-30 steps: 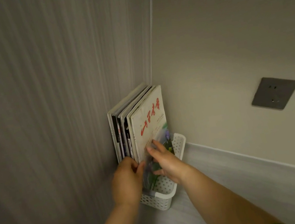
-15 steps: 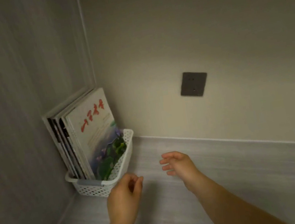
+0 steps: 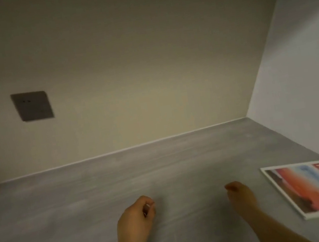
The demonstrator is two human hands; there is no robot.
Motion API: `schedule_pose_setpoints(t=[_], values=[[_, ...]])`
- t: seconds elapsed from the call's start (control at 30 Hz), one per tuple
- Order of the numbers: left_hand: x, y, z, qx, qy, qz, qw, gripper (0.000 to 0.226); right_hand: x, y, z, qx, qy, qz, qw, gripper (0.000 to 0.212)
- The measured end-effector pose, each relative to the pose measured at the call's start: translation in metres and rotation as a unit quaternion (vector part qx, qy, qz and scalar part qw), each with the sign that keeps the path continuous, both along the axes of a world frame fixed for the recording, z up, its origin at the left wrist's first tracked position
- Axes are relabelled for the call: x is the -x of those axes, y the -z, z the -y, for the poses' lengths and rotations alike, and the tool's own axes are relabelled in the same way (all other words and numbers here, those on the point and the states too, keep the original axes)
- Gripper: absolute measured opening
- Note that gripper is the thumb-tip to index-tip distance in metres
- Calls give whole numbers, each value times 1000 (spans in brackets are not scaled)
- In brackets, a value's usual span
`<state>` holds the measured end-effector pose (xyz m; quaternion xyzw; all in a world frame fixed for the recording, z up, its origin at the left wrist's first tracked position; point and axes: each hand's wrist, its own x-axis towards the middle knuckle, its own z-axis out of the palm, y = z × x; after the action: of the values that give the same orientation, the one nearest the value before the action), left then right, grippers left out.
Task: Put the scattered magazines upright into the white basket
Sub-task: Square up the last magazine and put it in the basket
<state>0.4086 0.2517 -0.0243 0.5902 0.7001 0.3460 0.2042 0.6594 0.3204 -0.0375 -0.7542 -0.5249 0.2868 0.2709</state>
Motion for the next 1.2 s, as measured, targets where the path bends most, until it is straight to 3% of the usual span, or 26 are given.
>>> schedule_pose_setpoints(t=[0.07,0.17,0.43,0.8,0.97,1.07,1.2], values=[[-38,9,-14,27,27,-21,999,10,-58,10,4,4,40,75,996,30],[-89,23,-33,68,78,-72,992,15,-126,23,9,37,80,180,980,39],[-187,40,-84,112,195,-119,967,24,-217,63,6,62,69,244,965,60],[-329,56,-172,146,290,-178,929,57,-229,87,-1,75,49,234,968,65],[-355,61,-202,184,300,-188,917,56,-232,90,-2,91,31,237,967,67],[-365,58,-208,171,313,-176,918,44,-233,91,-3,100,32,240,965,67],[-371,49,-217,193,293,-150,924,58,-233,93,-4,95,24,245,965,67]])
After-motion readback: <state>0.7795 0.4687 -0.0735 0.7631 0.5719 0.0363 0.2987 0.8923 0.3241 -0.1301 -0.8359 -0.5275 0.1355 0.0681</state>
